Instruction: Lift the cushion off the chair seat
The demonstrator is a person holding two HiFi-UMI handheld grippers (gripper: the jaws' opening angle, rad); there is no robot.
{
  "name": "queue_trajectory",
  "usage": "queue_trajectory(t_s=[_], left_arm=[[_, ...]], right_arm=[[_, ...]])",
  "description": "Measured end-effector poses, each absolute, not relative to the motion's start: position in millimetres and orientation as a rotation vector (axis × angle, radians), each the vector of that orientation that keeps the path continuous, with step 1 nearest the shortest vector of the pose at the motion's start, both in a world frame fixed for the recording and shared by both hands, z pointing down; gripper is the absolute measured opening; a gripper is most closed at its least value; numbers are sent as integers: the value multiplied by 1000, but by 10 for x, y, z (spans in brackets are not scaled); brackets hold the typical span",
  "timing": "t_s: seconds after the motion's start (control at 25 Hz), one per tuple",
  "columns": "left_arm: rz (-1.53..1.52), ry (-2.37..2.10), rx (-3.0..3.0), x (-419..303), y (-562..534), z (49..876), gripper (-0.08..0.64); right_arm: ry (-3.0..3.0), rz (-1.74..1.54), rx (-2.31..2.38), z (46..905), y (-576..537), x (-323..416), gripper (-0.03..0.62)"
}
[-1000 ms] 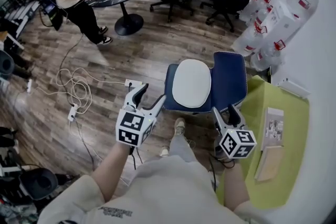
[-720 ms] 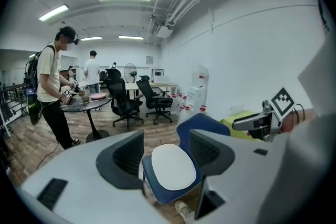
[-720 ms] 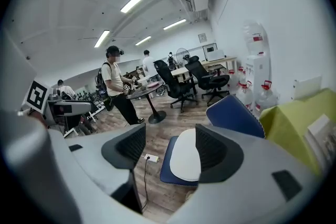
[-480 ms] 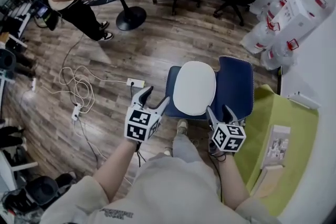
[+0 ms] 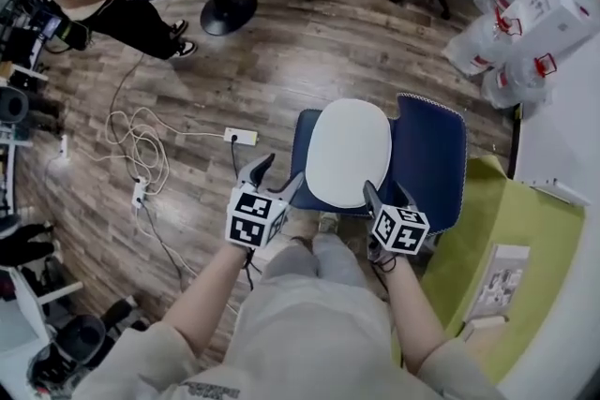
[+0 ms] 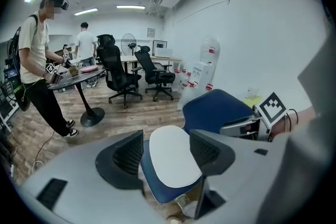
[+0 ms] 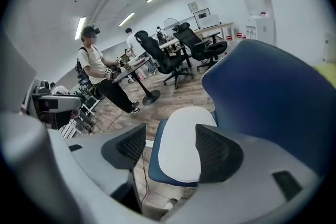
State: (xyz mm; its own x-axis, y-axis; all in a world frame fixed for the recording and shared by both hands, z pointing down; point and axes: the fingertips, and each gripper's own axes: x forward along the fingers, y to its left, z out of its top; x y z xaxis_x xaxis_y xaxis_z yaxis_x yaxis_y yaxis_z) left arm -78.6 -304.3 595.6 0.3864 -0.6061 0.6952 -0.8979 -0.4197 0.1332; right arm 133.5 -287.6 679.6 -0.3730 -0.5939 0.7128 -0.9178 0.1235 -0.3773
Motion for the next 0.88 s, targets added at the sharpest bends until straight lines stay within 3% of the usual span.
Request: queue_trajectory(t_s=[0.88], left_arm=[[939,-1044,1977,-516,-3780,7984,267]], right_arm=[[-1727,1320,1616,8506,-3447,1671,314]])
